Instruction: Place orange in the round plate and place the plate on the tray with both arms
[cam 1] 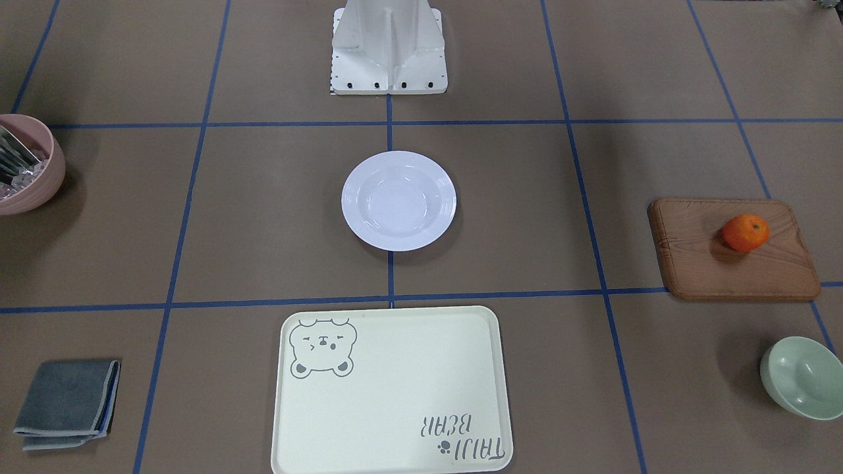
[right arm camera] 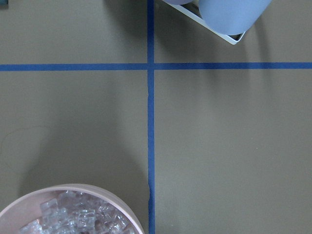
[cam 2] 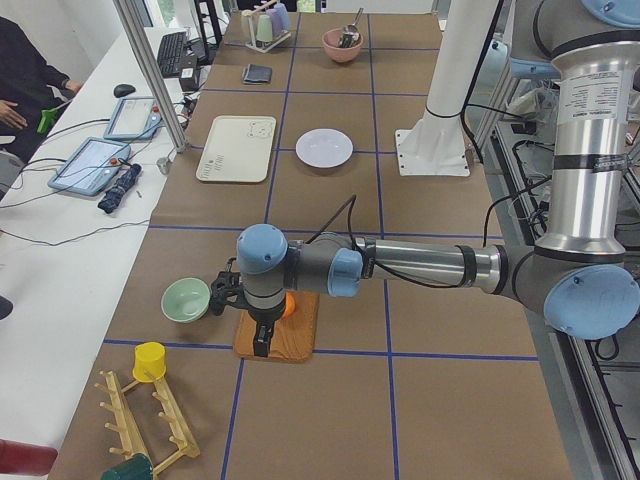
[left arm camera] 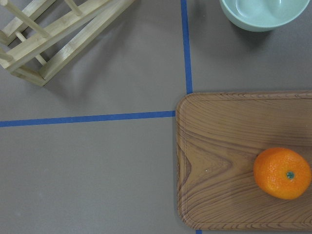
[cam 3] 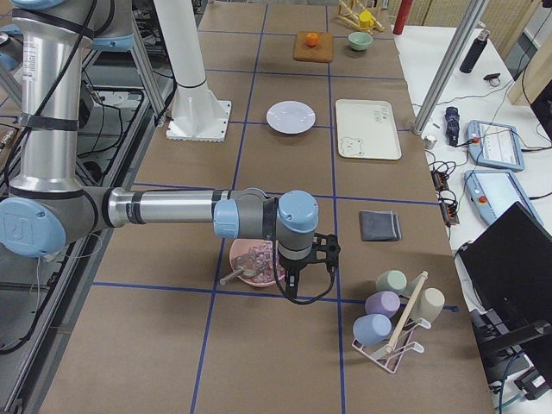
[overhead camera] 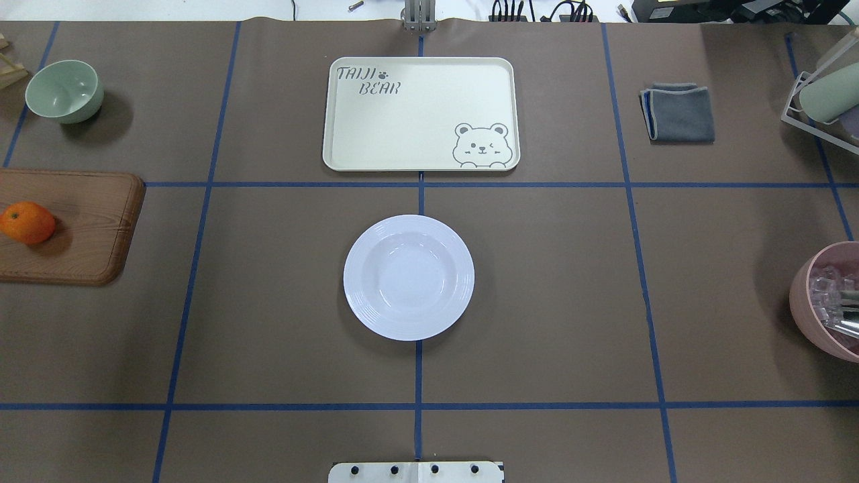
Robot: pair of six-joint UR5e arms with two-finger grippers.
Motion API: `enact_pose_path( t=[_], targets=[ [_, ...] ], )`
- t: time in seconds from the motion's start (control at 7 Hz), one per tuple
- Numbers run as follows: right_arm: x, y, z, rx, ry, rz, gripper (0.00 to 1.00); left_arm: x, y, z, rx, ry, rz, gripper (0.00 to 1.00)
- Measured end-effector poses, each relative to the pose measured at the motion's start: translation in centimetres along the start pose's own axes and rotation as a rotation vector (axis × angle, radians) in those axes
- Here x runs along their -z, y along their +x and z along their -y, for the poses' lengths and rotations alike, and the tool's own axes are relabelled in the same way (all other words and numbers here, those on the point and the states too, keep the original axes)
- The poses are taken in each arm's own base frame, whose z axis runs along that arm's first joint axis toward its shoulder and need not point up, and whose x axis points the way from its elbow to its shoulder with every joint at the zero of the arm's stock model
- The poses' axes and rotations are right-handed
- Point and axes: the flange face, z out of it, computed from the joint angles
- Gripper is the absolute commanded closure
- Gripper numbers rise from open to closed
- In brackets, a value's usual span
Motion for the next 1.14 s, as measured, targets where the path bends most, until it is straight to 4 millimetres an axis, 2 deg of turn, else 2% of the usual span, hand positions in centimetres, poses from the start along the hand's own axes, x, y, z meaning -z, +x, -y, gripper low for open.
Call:
enact_pose_path(
  t=[0.57,0.86,1.0,1.14],
  targets=[
    [0.4,-0.4,0.4,0.009,0.008,0.002,0.0,-0.1,-0.1,-0.1,0.0,-0.004,0.0,0.01],
    [1.1,-1.2,1.6,0.037,0.024,-0.008,0.0,0.2,0.3,0.2,-0.002,0.008,-0.001,0.01],
    [1.1,-1.5,2.0,0.045,0.024,-0.009,0.0,0.4,1.0,0.8,0.001,0.015,-0.004,0.01],
    [0.6,-1.2,2.2,0.039,0.014,-0.009,0.0,-0.3,3.0,2.0,0.005,0.004,-0.01,0.01]
  ],
)
